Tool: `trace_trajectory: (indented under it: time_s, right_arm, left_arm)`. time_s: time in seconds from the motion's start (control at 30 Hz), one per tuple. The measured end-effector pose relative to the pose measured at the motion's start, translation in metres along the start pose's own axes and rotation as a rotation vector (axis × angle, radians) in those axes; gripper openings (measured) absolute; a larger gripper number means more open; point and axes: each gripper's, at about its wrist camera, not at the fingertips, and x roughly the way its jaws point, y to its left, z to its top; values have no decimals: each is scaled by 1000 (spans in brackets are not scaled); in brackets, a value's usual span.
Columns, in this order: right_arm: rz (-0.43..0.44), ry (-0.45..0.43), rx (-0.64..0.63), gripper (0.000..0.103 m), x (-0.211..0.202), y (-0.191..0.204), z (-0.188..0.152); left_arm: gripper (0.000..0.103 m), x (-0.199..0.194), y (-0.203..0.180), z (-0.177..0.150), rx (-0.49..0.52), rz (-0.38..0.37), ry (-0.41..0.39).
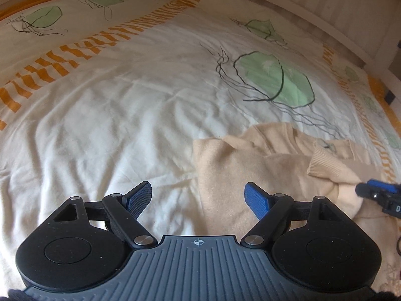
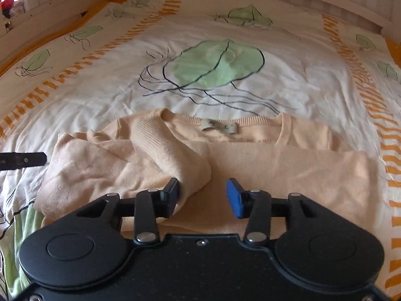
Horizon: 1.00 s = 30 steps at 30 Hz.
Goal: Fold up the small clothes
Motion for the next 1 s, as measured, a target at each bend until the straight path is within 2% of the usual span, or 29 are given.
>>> trace_trajectory:
  time_s: [0.13, 0.23, 0.33, 0.43, 0.57, 0.73, 0.83, 1.0]
  right_arm:
    - [29, -65, -136, 62, -4, 28, 7]
    - [35, -74, -219, 63, 9, 50, 13]
    - [-1, -43, -289, 63, 32, 62, 13]
    - [-70, -31, -316, 61, 45, 53, 8]
    - [-149, -53, -187, 61, 21, 0, 6]
    - [-263, -29, 24, 63, -10, -73, -17]
    - [-239, -62, 132, 64, -29, -99, -28]
    - [-97, -116, 265, 64, -36, -112, -27]
  left_arm:
    - [81, 17, -4, -9, 21, 1, 85]
    - [82, 20, -4, -10, 23, 13, 89]
    - [83, 22, -1, -12, 2, 5, 89]
    - [83, 23, 3, -13, -10, -4, 89]
    - [85, 24, 2, -12, -9, 1, 89]
    - [85, 24, -1, -13, -5, 11, 88]
    - [85, 24, -1, -12, -7, 10, 87]
    - [86, 25, -1, -12, -2, 13, 88]
